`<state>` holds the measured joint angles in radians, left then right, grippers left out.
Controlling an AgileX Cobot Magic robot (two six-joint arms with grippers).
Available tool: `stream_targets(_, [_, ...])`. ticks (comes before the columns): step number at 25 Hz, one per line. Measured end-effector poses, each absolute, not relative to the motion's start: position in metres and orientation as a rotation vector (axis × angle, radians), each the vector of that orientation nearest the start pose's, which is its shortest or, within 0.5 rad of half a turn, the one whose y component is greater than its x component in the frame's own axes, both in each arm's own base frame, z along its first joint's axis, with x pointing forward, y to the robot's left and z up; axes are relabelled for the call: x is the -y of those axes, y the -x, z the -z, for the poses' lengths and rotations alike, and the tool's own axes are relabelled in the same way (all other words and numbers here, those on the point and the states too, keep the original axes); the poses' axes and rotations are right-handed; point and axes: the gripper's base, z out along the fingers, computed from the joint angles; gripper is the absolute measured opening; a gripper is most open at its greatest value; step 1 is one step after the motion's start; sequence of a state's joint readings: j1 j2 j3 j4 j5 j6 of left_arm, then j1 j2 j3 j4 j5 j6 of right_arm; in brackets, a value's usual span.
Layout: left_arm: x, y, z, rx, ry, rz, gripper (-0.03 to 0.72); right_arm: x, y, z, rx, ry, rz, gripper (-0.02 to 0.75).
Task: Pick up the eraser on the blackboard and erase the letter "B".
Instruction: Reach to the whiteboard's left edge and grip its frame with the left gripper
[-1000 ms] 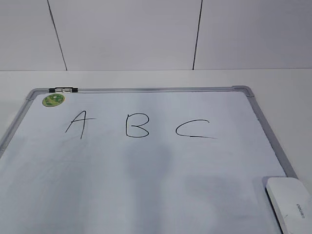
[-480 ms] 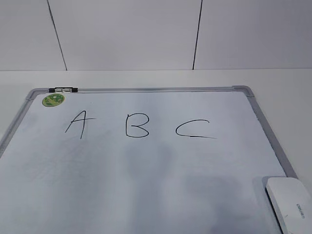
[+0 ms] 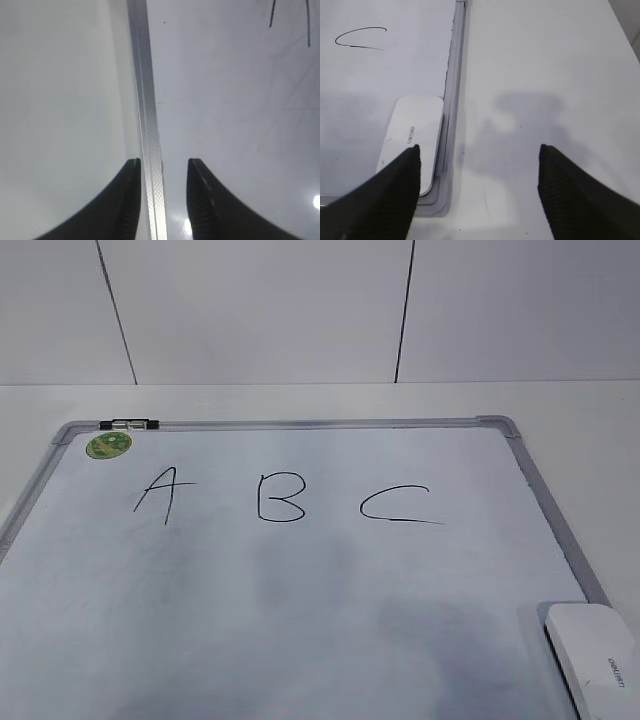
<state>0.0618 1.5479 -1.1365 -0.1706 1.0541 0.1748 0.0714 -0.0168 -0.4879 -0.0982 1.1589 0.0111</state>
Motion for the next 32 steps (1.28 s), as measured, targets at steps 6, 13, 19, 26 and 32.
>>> stream_targets(6, [-0.008, -0.314, -0.22, -3.047, -0.05, 0.204, 0.239, 0.009, 0.01, -0.266, -2.134, 0.054, 0.071, 0.547])
stream_targets(13, [-0.012, -0.337, -0.206, -3.058, -0.064, 0.17, 0.239, 0.009, 0.01, -0.266, -2.134, 0.054, 0.071, 0.547])
stream_targets(19, [-0.013, -0.354, -0.197, -3.063, -0.067, 0.164, 0.239, 0.009, 0.01, -0.266, -2.134, 0.052, 0.07, 0.548])
stream_targets(26, [-0.013, -0.357, -0.179, -3.113, -0.062, 0.172, 0.239, 0.009, 0.01, -0.266, -2.134, 0.052, 0.07, 0.547])
stream_targets(32, [-0.014, -0.358, -0.179, -3.106, -0.062, 0.17, 0.239, 0.009, 0.01, -0.266, -2.134, 0.052, 0.07, 0.547])
